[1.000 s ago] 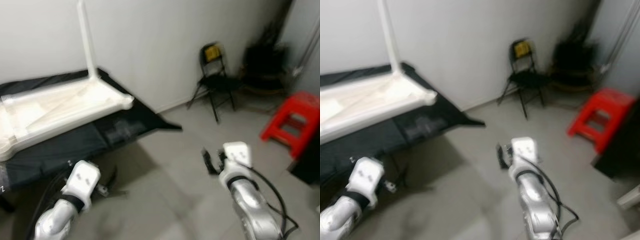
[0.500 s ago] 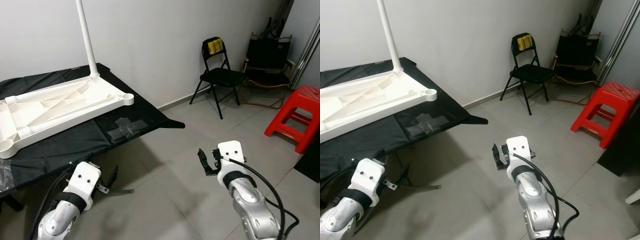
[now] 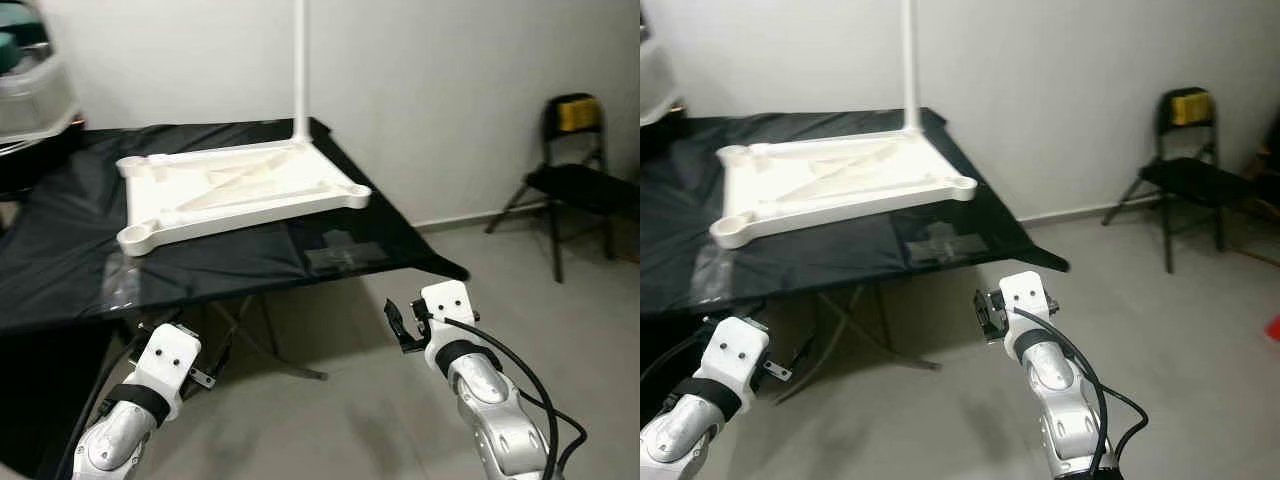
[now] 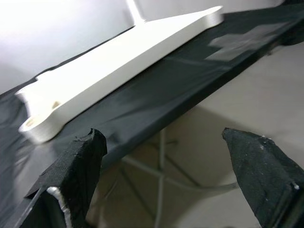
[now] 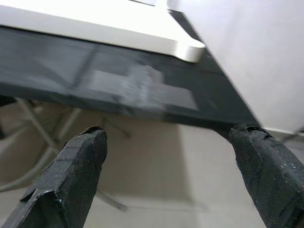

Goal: Building children table

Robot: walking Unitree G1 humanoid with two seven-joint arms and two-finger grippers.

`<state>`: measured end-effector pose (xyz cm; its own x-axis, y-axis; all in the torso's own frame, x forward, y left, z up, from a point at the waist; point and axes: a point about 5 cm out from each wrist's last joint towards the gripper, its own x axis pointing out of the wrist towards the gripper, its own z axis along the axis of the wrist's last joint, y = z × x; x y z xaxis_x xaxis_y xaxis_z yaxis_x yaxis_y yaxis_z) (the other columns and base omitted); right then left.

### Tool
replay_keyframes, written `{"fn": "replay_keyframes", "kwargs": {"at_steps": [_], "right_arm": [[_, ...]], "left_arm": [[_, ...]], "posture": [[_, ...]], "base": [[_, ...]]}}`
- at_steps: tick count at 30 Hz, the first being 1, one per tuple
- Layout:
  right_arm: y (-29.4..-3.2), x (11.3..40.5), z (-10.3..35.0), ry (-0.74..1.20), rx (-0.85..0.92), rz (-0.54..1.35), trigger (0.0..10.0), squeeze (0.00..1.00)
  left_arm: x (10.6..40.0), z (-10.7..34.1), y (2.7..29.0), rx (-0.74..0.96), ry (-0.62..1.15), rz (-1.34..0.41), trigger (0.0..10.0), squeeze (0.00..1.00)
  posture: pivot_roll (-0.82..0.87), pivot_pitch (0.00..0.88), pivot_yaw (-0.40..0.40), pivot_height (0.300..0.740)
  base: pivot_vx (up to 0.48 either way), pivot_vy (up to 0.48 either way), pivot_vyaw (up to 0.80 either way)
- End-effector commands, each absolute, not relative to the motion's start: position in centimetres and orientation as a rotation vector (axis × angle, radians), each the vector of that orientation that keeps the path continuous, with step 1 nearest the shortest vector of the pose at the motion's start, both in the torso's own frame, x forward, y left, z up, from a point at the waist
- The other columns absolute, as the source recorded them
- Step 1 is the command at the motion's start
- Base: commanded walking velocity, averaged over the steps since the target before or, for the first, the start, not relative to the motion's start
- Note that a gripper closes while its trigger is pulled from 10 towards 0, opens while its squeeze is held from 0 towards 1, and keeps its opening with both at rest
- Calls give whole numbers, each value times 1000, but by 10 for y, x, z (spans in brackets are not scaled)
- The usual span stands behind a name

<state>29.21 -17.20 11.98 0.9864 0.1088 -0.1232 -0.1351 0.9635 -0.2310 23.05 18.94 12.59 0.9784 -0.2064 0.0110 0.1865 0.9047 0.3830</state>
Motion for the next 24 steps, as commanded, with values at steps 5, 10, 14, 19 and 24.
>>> {"fn": "replay_keyframes", "kwargs": {"at_steps": [5, 10, 14, 19, 24], "right_arm": [[-174, 294, 119, 121, -191, 113, 10000, 0], [-171, 294, 118, 118, -246, 139, 10000, 0], [-169, 295, 119, 110, -283, 145, 10000, 0], [-169, 295, 118, 110, -267, 142, 10000, 0], [-171, 296, 118, 114, -226, 124, 10000, 0]], "left_arm": [[230, 121, 186, 392, -40, -212, 10000, 0], [230, 121, 184, 390, -41, -215, 10000, 0], [231, 120, 183, 382, -42, -218, 10000, 0], [232, 121, 184, 378, -45, -217, 10000, 0], [232, 121, 183, 379, -45, -221, 10000, 0]], "posture": [[-2, 0, -56, 740], [0, 0, -56, 740], [1, 0, -55, 740], [0, 0, -55, 740], [1, 0, -53, 740]], "base": [[0, 0, 144], [0, 0, 0], [0, 0, 800], [0, 0, 800], [0, 0, 480]]}}
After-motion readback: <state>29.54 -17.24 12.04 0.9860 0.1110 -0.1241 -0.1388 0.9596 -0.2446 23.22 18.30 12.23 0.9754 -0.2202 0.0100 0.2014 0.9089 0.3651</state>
